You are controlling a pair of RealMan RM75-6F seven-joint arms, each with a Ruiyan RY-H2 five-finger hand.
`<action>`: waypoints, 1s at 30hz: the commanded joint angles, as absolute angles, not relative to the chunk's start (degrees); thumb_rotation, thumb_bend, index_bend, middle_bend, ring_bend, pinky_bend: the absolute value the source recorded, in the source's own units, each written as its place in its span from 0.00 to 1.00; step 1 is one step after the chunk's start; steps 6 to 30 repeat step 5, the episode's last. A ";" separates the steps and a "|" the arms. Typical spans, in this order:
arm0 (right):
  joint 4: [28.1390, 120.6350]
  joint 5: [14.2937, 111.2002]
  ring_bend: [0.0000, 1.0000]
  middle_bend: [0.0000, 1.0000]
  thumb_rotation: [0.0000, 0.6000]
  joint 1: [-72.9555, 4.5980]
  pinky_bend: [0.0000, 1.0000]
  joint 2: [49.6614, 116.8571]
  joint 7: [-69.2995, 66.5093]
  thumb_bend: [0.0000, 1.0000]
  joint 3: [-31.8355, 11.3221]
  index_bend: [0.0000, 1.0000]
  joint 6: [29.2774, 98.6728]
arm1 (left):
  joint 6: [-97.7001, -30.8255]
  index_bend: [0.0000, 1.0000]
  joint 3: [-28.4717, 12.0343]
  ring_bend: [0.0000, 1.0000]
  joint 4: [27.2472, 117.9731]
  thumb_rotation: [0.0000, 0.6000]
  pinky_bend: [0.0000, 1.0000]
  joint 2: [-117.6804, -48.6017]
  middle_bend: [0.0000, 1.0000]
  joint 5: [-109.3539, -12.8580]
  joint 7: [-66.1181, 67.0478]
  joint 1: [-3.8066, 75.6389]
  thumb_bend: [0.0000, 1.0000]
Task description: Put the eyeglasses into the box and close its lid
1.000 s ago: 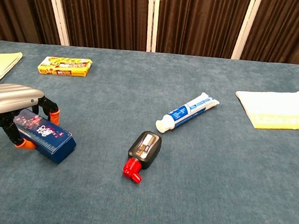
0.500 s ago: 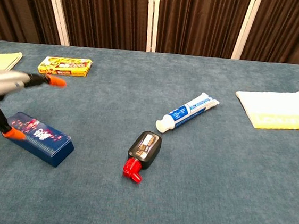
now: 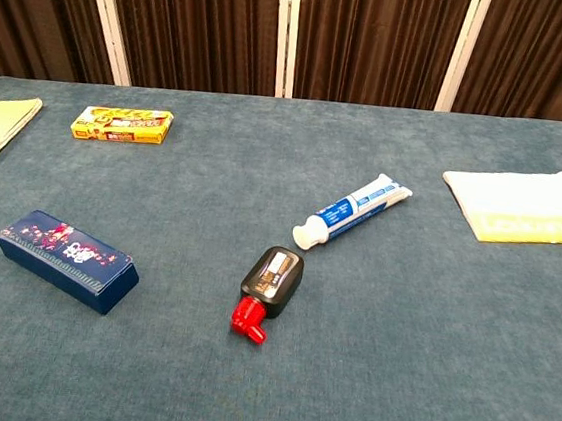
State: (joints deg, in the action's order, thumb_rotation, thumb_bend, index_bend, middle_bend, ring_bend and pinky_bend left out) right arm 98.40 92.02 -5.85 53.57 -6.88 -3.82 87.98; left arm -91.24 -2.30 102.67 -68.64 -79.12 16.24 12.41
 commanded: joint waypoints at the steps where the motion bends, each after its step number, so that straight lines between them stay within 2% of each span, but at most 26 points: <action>1: 98.39 92.13 0.00 0.00 1.00 -5.55 0.00 53.86 -6.23 0.00 -3.90 0.00 88.60 | -94.55 0.00 -0.49 0.00 104.71 1.00 0.00 -66.25 0.00 -82.28 15.12 8.98 0.00; 30: 98.39 92.37 0.00 0.00 1.00 -5.36 0.00 54.08 -5.29 0.00 -3.96 0.00 89.15 | -94.77 0.00 -0.28 0.00 104.88 1.00 0.00 -65.61 0.00 -83.43 13.99 8.08 0.00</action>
